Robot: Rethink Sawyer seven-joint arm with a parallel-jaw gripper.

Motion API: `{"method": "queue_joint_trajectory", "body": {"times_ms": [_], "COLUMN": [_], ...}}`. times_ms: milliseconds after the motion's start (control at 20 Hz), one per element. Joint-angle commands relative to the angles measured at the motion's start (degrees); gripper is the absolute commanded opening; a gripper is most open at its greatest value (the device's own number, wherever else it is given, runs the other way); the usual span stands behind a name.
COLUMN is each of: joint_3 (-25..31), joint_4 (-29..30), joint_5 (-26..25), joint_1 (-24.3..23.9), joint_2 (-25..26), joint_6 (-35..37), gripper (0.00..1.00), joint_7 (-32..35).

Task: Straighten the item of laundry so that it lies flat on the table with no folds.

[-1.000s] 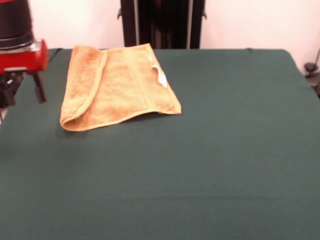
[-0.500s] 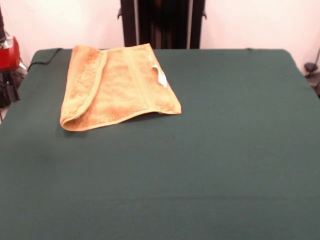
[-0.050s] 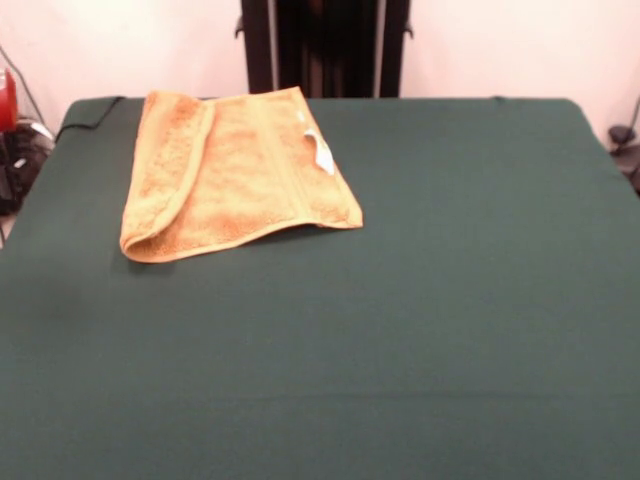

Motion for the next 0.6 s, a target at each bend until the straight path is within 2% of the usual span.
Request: {"method": "queue_joint_trajectory", "body": {"times_ms": [50,100,200,400,600], "joint_3": [6.75,7.46,7.83,7.45,7.67], "joint_4": [-6.02,-9.96,-14.27,-17.35,-26.78], "joint_5": [-2.32,-2.28,-2.23,-1.67,-1.67], "joint_1": [1.25,1.05,0.92,1.04,1.64], "joint_2": [2.97,4.14,5.47,6.25,9.05], "joint_6": [9.42,11.84,14.03,15.20,20.41], "gripper": [1.00,1.00,1.00,1.00,1.00], "joint_7": [-29.30,-33.15,-36.52,-38.86,-44.72]}}
